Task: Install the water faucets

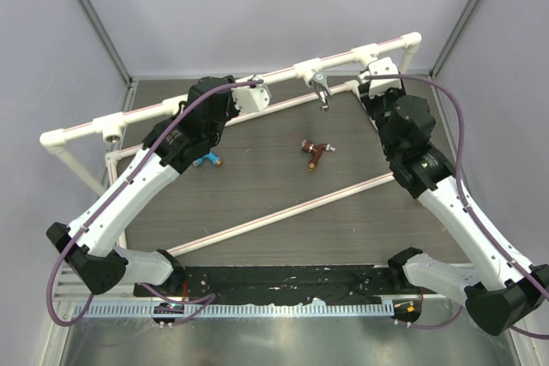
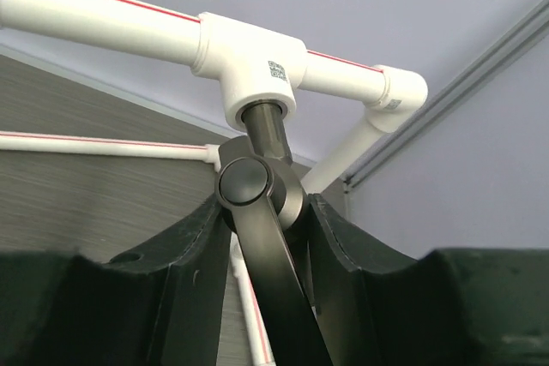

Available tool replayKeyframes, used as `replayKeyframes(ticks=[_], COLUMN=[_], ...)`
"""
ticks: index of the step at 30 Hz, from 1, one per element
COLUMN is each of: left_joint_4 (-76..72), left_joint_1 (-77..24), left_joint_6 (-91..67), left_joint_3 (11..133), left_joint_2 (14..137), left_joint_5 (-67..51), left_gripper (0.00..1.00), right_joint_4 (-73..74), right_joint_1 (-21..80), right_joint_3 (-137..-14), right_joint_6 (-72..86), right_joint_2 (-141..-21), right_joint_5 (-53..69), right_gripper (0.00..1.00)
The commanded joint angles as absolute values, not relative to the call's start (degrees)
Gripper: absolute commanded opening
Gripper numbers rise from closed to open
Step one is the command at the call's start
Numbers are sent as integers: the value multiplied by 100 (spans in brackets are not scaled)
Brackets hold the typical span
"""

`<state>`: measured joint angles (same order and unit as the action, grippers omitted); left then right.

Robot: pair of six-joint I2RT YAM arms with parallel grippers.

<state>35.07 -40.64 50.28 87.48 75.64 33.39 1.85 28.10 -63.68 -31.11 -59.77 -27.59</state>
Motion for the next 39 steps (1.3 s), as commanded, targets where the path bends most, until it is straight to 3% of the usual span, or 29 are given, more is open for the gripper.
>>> replayKeyframes(ticks=[1,12,28,33,34,39], left_joint_4=[3401,3401,3410,3401,3401,3366], left_joint_1=[-4192,-4192,-4201,-4192,-4192,-4192], left_joint_6=[4263,4271,4263,4263,4263,4245], left_joint_3=[8666,8649,8666,8666,8666,8675], left_joint_2=[7497,7462,7409,7427,7427,7453], left_joint_5=[3120,3120,3111,3103,3103,3094], left_gripper=[0,0,0,0,0,0], right_joint_4=[-97,-35,237,132,27,-211], right_joint_1=[2172,1152,-220,-211,-220,-211], right_joint_3=[-6820,-7198,-7312,-7374,-7348,-7330], right_joint_6=[-1443,1439,3209,2831,2734,2129], right_joint_2=[-5968,-5968,-6346,-6188,-6074,-5731], right_joint_5=[-2287,-1565,536,782,843,914], right_gripper=[1,1,1,20,28,43])
